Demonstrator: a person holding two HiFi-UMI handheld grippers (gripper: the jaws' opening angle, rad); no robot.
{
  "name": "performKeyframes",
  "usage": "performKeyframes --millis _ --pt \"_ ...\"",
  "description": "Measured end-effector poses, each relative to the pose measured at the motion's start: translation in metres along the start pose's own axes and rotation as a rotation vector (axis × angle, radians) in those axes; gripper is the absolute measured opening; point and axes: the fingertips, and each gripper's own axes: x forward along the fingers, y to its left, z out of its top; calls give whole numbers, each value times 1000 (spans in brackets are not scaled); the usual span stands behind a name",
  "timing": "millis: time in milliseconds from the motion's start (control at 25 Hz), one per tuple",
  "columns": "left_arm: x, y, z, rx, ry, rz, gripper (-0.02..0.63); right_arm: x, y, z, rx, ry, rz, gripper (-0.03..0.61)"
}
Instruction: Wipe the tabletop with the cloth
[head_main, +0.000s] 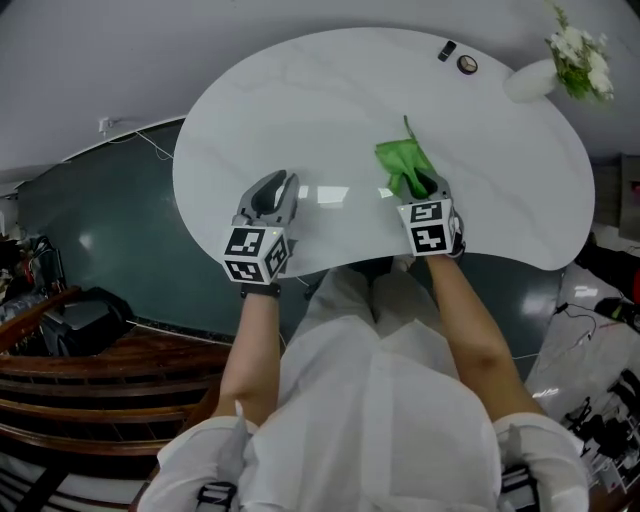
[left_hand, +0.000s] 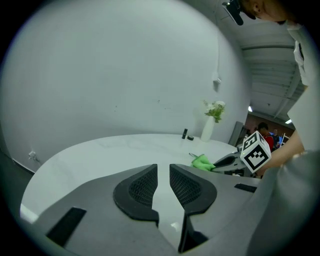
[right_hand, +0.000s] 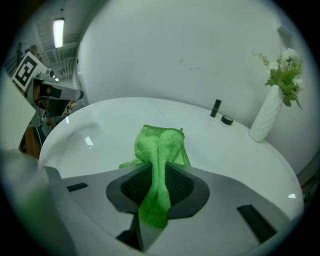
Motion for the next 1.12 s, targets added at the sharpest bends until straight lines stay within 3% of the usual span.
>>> performKeyframes --millis 360,600,840,1120 --pt "34 -71 -8 -14 8 -18 83 -37 -90 -55 48 29 -68 71" --pt "42 -101 -18 -35 7 -6 83 -61 -119 -93 38 63 -88 71" --pt "31 -106 -36 -69 14 28 83 -73 -101 -109 94 76 -51 71" --pt "4 -89 -52 -97 25 77 83 -63 -44 -92 147 70 47 71"
